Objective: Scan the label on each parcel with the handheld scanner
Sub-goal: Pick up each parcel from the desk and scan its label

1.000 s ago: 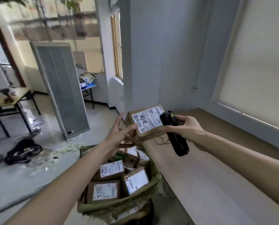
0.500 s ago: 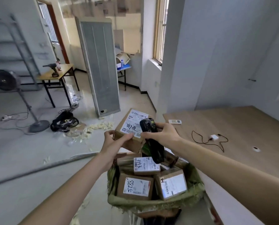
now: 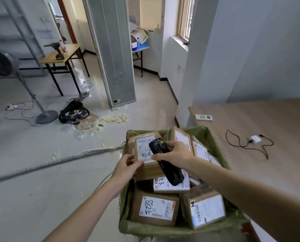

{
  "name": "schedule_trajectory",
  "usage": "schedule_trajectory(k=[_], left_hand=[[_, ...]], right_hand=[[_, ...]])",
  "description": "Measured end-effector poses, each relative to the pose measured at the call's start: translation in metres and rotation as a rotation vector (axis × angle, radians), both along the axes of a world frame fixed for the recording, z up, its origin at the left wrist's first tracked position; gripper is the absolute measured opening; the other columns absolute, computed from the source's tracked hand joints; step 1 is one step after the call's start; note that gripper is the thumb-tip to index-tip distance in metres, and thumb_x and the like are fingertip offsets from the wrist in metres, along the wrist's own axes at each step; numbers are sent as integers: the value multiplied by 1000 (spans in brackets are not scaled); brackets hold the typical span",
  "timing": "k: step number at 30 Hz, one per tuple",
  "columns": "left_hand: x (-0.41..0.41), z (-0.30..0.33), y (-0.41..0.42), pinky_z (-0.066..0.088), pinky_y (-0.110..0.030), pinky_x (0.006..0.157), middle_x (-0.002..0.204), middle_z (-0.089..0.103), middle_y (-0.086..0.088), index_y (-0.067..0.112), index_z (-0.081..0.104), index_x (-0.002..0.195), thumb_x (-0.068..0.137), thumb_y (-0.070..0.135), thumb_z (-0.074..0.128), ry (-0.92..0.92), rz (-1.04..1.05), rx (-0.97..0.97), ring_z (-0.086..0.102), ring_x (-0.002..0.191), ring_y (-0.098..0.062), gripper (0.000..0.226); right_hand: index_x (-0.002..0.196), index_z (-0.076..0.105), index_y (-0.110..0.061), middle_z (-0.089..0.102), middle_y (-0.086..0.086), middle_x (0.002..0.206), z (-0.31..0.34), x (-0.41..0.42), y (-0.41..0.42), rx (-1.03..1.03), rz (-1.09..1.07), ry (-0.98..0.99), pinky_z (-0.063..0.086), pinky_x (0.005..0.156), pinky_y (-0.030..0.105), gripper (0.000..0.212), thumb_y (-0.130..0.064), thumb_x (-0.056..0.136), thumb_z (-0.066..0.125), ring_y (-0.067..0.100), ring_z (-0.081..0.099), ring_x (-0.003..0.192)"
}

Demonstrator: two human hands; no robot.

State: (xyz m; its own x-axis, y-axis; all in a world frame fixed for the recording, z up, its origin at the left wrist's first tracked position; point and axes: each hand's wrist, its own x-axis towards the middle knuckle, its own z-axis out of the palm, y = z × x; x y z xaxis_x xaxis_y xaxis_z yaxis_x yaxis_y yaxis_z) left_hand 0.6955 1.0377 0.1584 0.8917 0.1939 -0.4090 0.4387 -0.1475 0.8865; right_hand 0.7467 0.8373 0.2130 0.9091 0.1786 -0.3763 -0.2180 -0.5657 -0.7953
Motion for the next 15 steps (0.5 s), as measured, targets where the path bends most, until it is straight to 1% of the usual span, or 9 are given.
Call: schedule_trajectory(k=[2,4,7,9,10,12,13,15], left_hand=[[9,-9,3,56,-44,96,120,64,7,30,56,123,86,38,77,15,-27,18,65,106,-14,43],[17,-13,6,55,-45,98,121,61,9,30,53,129,85,39,78,19,-61,25,63,108,-13,51],[22,-15,7,55,-44,98,119,59,11,29,51,133,83,46,78,31,-89,13,62,108,-12,59],[23,-15,8,53,-45,100,119,59,12,28,50,135,85,53,74,35,-88,2,60,109,-12,61],[24,-15,10,52,-45,101,121,58,11,27,50,136,86,56,71,35,-85,4,59,111,-13,61],[26,-12,15,48,-43,103,125,59,6,26,50,137,90,57,65,27,-87,43,57,114,-15,59],[27,-10,17,47,-41,102,127,59,5,25,51,137,91,57,62,22,-91,69,57,114,-16,56],[29,-3,22,45,-36,97,128,59,2,24,52,136,95,54,59,3,-98,104,56,112,-16,51]], right_hand=[[113,73,-25,76,-6,93,-9,3,4,-60,1,13,61,86,33,52,-43,69,94,13,73,86],[112,73,-26,76,-6,91,-14,5,5,-110,-23,3,61,87,35,51,-44,69,93,12,72,85],[110,72,-29,75,-8,91,-15,6,3,-154,-51,-6,61,86,34,50,-46,68,93,11,71,85],[108,72,-31,76,-7,89,-12,6,1,-152,-78,3,62,84,35,50,-46,66,94,12,73,83],[107,73,-31,77,-7,88,-11,6,0,-149,-96,2,63,83,35,49,-45,65,95,13,74,82],[108,75,-29,77,-7,86,-7,5,-3,-160,-125,-8,61,73,30,49,-44,65,95,12,74,79],[108,75,-28,76,-7,86,-4,3,-5,-175,-134,-16,58,68,26,49,-44,66,94,11,73,78],[109,73,-27,74,-7,88,3,-1,-8,-209,-144,-31,51,63,23,49,-45,68,94,10,70,79]])
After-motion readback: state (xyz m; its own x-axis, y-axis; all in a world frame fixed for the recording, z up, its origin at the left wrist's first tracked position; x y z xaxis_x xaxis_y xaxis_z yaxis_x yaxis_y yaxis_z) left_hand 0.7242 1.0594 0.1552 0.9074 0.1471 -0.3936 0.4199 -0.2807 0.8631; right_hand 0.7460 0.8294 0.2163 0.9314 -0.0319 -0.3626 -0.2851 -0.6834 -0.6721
